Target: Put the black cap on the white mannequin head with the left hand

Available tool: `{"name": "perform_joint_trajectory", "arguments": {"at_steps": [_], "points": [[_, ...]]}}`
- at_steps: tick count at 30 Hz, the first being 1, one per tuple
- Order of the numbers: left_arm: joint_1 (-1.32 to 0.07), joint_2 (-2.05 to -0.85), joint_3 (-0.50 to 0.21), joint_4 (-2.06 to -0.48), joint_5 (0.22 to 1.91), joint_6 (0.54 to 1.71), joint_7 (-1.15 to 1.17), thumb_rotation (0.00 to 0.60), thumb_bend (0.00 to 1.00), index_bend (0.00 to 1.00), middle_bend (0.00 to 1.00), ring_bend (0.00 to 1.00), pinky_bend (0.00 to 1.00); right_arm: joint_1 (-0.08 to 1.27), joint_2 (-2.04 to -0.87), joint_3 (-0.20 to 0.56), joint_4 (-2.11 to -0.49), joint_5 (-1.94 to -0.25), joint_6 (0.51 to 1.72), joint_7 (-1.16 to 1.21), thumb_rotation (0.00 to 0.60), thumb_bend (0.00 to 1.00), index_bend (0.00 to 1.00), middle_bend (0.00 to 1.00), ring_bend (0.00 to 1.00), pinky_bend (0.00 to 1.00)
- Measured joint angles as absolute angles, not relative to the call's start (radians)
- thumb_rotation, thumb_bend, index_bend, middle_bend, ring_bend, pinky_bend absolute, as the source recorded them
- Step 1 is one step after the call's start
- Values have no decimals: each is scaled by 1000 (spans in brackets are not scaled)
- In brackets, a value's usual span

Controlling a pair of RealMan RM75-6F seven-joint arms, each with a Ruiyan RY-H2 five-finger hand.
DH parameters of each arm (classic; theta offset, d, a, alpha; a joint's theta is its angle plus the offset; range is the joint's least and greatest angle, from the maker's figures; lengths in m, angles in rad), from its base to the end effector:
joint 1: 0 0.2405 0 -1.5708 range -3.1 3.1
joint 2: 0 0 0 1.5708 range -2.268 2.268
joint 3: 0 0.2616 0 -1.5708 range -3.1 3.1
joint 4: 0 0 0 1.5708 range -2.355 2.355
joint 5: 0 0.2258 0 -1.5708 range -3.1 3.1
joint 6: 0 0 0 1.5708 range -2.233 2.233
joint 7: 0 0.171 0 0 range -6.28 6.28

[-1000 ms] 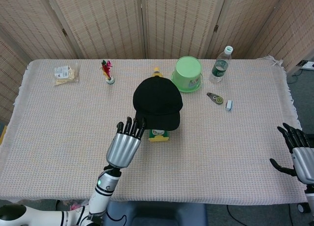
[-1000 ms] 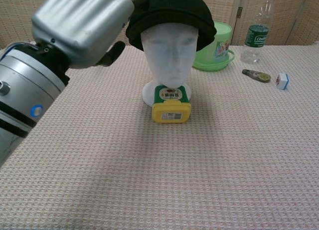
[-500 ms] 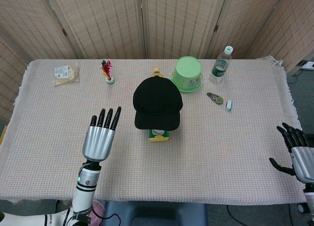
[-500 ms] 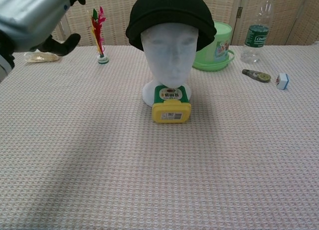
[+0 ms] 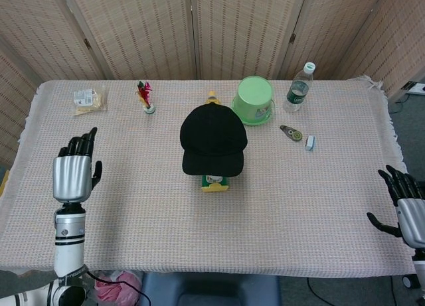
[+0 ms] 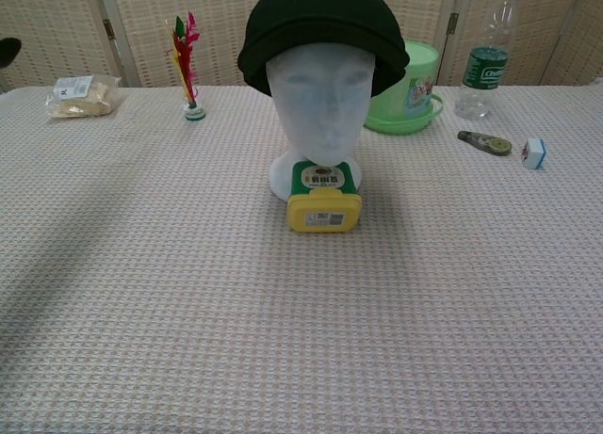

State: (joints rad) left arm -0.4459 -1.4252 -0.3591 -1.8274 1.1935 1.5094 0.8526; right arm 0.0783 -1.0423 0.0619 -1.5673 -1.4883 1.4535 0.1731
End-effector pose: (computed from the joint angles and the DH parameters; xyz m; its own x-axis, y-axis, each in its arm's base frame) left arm -0.1558 0.3344 0.1073 0.5610 -0.2565 0.7871 0.8194 0.0363 -0.5721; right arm -0.3416 -0.2115 0.1771 0.3444 -0.0130 0.9387 -0.9386 0.0173 0.3446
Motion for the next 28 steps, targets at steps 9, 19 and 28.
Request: {"name": "perform_joint_trajectory", "arguments": {"at_steps": [9,19,28], "points": [[-394,-1261,-370,-1719,1134,1365,494,600,385,91,205,189,385,92,-1063,77,-1563,-1445,1422,123,600,178,0,0,0,0],[-311,-1187,-282,-1556,1211,1316,161,588,375,53,150,147,341,108,-1097,88,-1560,-1408,1394,40,600,178,0,0,0,0],[-214,-1180,-168,-1486,1325,1374,12,600,374,36,125,141,338,106,-1115,92,-1563,-1394,1401,-13,600,177,0,0,0,0]]}}
